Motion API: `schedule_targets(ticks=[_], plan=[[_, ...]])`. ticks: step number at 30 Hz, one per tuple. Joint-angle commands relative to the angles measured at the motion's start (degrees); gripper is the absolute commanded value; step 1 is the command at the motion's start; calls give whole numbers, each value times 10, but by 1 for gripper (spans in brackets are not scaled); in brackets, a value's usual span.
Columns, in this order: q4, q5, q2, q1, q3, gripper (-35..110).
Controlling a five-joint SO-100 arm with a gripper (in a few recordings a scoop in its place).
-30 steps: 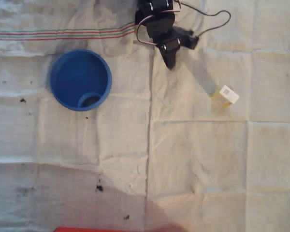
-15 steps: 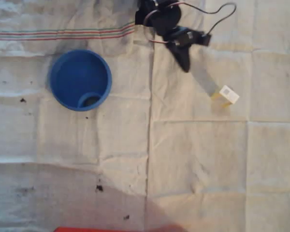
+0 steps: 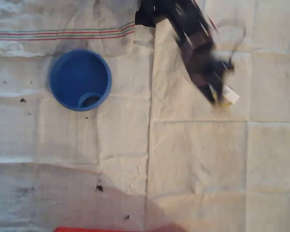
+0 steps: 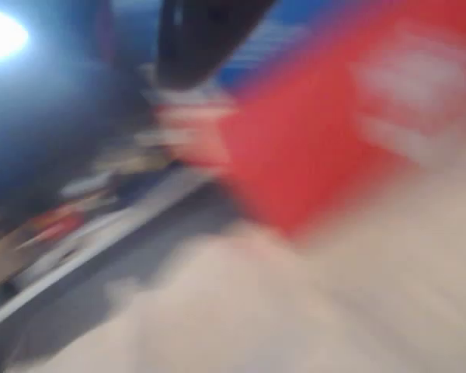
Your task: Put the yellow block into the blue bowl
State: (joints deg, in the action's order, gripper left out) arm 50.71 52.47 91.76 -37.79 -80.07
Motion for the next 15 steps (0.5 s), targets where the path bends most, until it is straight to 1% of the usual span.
schedule_targets(ticks=[1, 4, 7, 12, 15], plan=[[64, 120, -43, -6, 163, 1], [131, 185, -78, -8, 218, 2], [211, 227, -94, -33, 250, 6], [363, 250, -93, -77, 281, 17], [413, 251, -100, -83, 300, 21]])
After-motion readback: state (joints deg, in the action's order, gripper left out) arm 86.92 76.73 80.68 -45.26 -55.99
